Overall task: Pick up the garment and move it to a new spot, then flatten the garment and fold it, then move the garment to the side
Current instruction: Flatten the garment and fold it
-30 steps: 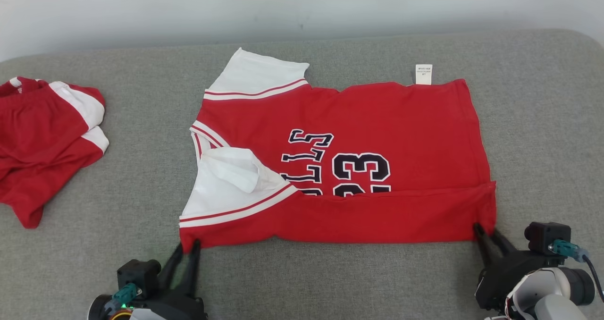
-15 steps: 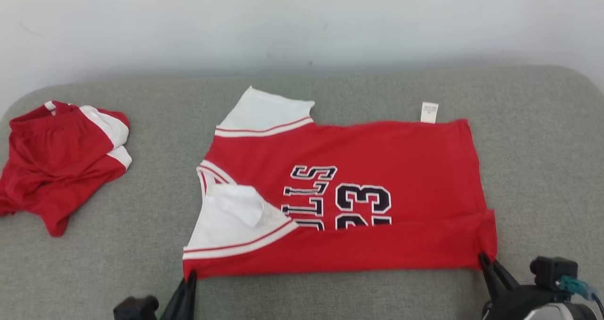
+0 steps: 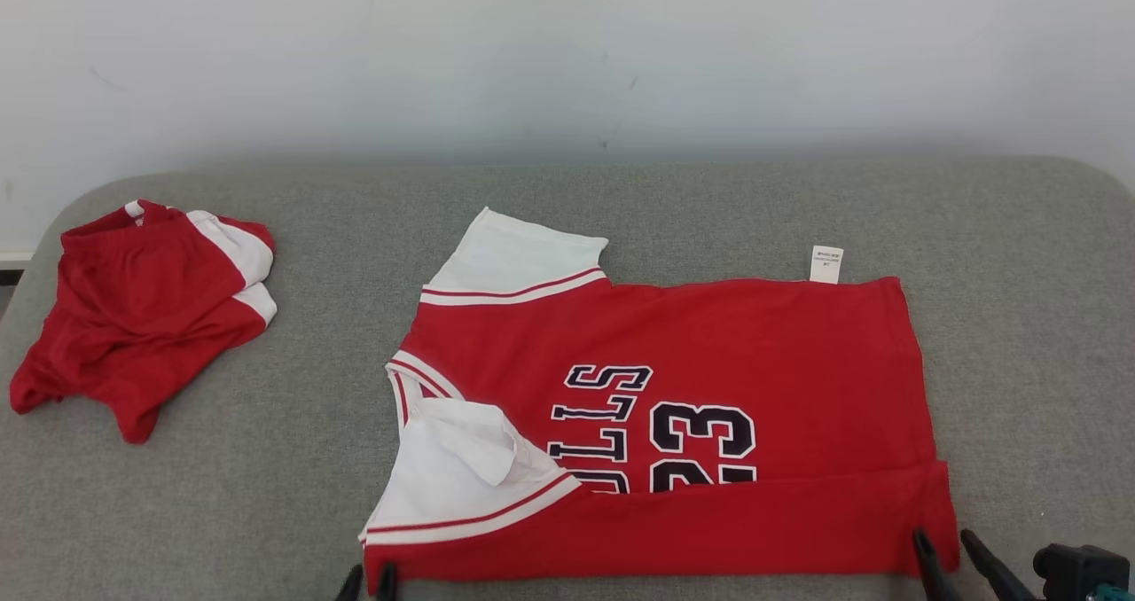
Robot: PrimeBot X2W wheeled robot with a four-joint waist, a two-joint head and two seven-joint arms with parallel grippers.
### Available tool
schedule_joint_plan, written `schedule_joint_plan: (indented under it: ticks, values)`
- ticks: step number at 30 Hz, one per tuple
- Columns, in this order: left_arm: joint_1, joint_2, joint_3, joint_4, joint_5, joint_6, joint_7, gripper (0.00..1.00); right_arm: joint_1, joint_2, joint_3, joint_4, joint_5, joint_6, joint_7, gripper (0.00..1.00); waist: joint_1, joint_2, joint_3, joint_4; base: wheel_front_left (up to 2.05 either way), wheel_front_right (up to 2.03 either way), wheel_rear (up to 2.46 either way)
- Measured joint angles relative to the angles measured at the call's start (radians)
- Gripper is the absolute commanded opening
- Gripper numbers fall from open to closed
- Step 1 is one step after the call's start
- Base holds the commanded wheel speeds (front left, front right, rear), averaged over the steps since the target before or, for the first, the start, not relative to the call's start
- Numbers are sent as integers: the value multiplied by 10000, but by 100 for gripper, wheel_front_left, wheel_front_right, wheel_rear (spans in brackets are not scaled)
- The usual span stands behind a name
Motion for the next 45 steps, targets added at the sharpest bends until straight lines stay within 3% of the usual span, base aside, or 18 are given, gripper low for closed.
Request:
schedule_joint_plan:
  ticks: [19,35,45]
  values:
    - [-130,86,1494,-2531,1208,228,0,100,-298,606,-77,-1745,-932,0,-1829,100,0,0,-495,-196,0,0,0]
    - [322,493,1981,-3722,2121,602,0,100,286,1432,-731,-2995,-1476,0,-2100,100,-1,0,-637,-226,0,0,0]
    - [737,594,2006,-3864,2192,543,0,100,582,1697,-754,-3225,-1730,0,-2155,100,0,0,-595,-184,0,0,0]
